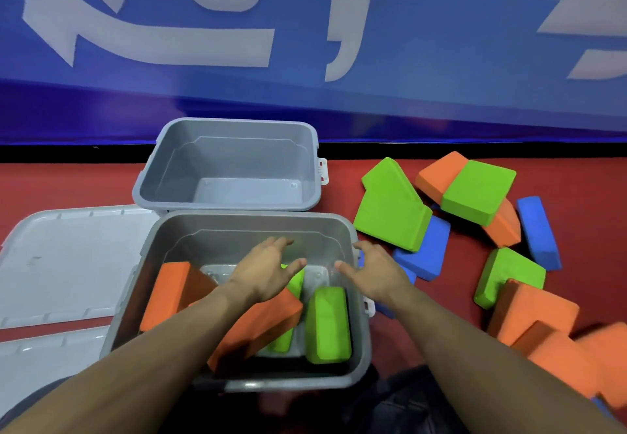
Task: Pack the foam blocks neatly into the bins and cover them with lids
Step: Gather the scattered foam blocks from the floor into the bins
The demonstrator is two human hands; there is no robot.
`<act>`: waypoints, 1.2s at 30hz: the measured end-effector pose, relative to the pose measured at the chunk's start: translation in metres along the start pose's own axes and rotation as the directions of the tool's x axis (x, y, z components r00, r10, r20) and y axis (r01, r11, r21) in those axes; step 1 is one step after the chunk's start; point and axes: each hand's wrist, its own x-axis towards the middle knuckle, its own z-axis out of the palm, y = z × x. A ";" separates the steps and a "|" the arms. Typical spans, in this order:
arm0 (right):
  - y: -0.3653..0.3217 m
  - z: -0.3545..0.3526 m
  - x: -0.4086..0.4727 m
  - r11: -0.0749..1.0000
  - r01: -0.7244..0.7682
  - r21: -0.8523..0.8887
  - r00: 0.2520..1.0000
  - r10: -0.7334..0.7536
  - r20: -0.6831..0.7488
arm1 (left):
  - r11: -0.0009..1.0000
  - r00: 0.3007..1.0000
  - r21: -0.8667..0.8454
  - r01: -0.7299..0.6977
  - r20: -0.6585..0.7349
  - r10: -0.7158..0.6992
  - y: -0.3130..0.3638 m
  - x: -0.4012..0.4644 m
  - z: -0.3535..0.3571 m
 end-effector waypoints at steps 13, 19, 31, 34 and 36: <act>0.158 -0.044 0.095 0.953 -0.242 0.182 0.961 0.262 -0.092 | 0.924 0.992 -0.380 0.043 0.127 0.006 0.132 0.130 0.133; 0.216 -0.023 0.162 0.882 -0.327 0.341 0.921 0.378 -0.096 | 0.826 0.961 -0.494 0.271 0.186 -0.204 0.155 0.188 0.225; 0.245 0.021 0.266 0.766 -0.304 0.566 0.872 0.464 -0.159 | 0.693 0.724 -0.264 0.671 0.033 -0.689 0.102 0.280 0.321; 0.251 0.025 0.269 0.765 -0.299 0.570 0.868 0.467 -0.172 | 0.593 0.631 -0.274 0.757 0.073 -0.772 0.090 0.291 0.324; 0.251 0.029 0.264 0.763 -0.296 0.574 0.865 0.469 -0.177 | 0.623 0.651 -0.206 0.755 0.116 -0.750 0.096 0.289 0.319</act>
